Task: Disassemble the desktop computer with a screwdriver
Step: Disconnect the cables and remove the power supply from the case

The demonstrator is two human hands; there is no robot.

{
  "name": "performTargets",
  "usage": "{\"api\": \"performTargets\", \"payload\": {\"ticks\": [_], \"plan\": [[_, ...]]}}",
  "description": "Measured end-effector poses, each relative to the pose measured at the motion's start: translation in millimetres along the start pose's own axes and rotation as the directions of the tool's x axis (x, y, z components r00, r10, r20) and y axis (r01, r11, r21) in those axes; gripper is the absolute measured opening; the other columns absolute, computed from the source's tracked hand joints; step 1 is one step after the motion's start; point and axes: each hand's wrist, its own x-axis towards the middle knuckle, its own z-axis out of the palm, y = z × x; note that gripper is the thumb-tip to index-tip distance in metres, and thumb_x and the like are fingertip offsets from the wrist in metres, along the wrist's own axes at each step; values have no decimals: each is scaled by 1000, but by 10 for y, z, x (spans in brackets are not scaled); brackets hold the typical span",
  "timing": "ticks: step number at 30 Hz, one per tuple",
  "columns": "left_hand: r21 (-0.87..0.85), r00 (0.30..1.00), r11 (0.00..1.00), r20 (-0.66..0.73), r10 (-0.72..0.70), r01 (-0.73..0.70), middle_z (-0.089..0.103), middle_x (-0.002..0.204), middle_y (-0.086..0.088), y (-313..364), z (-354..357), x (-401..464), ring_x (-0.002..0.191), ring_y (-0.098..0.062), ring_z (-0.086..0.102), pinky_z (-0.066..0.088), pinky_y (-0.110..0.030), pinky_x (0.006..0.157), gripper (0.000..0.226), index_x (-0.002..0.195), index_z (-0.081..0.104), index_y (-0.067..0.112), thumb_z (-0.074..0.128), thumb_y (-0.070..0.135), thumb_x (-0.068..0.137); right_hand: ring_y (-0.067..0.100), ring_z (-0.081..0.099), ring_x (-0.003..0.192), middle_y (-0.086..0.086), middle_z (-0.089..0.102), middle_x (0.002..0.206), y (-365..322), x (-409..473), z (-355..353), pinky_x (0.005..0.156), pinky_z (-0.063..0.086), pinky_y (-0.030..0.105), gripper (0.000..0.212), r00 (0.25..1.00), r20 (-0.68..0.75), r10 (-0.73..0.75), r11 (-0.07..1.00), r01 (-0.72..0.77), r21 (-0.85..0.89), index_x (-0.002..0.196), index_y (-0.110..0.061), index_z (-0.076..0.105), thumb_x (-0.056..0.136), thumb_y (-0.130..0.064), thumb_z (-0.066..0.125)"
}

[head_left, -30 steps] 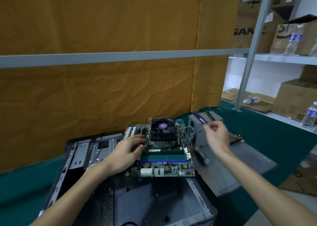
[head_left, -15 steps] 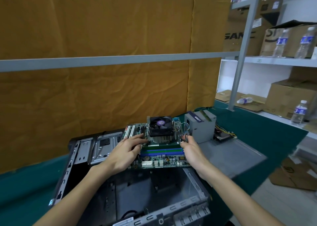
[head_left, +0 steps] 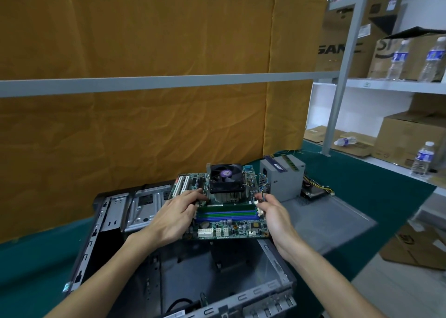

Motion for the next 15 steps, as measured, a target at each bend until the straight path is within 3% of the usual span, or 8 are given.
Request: {"api": "performTargets", "payload": {"ticks": [7, 11, 13, 15], "plan": [[0, 999, 1000, 35, -22, 22, 40, 158, 5, 9, -14, 4, 144, -13, 37, 31, -39, 114, 59, 140, 54, 28, 24, 37, 90, 17, 41, 121, 3, 49, 136, -49, 17, 12, 101, 26, 31, 37, 996, -51, 68, 994, -64, 87, 139, -15, 52, 103, -10, 48], [31, 999, 999, 45, -19, 18, 35, 160, 8, 18, -18, -24, 146, -12, 33, 27, -38, 116, 61, 143, 50, 31, 21, 39, 91, 17, 45, 116, 1, 47, 134, -62, -40, -5, 105, 34, 35, 29, 998, -67, 21, 995, -27, -93, 132, -22, 42, 104, -19, 50], [19, 999, 999, 41, -32, 32, 36, 160, 10, 28, -17, -15, 146, -11, 32, 26, -38, 117, 61, 143, 50, 32, 22, 39, 90, 12, 51, 104, -1, 48, 126, -25, -138, -36, 96, 44, 28, 33, 953, -189, -236, 925, 161, -344, 123, -24, 38, 99, -22, 60], [-12, 998, 999, 38, -41, 41, 39, 158, 9, 23, -15, -5, 144, -11, 35, 29, -38, 117, 62, 143, 50, 31, 25, 37, 87, 8, 51, 95, -5, 51, 112, -36, -227, -39, 83, 43, 18, 32, 764, -181, -619, 690, 419, -590, 117, -19, 50, 91, -19, 68]]}}
